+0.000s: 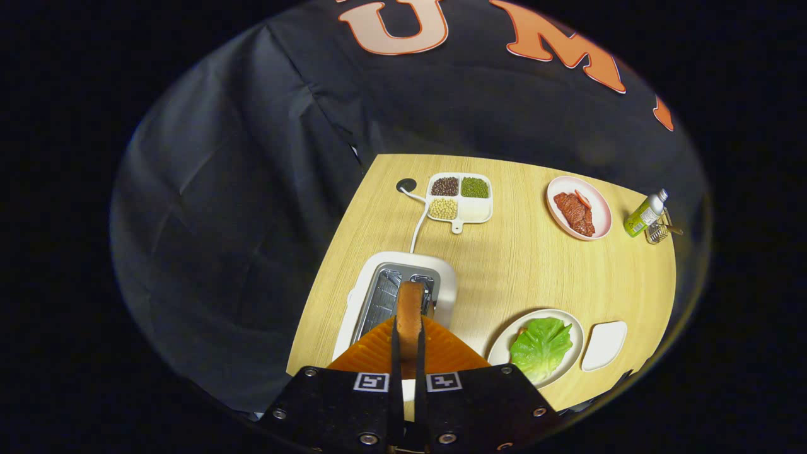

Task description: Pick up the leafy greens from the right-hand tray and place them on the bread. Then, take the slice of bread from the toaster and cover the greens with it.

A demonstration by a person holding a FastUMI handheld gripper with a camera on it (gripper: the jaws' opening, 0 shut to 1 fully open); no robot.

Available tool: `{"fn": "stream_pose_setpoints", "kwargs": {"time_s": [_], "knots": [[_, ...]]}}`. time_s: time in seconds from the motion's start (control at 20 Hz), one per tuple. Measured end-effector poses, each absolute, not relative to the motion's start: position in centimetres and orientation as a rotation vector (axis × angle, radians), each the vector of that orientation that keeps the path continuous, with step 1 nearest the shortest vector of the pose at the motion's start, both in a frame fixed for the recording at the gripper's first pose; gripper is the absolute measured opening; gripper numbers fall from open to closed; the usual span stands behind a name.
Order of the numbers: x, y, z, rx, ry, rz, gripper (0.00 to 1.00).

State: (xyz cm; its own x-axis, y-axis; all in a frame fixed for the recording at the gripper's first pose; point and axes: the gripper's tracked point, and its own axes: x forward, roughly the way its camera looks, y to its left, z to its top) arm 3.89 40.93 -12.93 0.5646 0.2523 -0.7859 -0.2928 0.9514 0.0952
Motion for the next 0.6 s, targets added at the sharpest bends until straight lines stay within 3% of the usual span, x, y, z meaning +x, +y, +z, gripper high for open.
{"fn": "stream_pose_setpoints", "kwargs": {"time_s": [0.6], "knots": [[1.8,34.6,-8.2,0.021,0.825,0.349,0.07]]}}
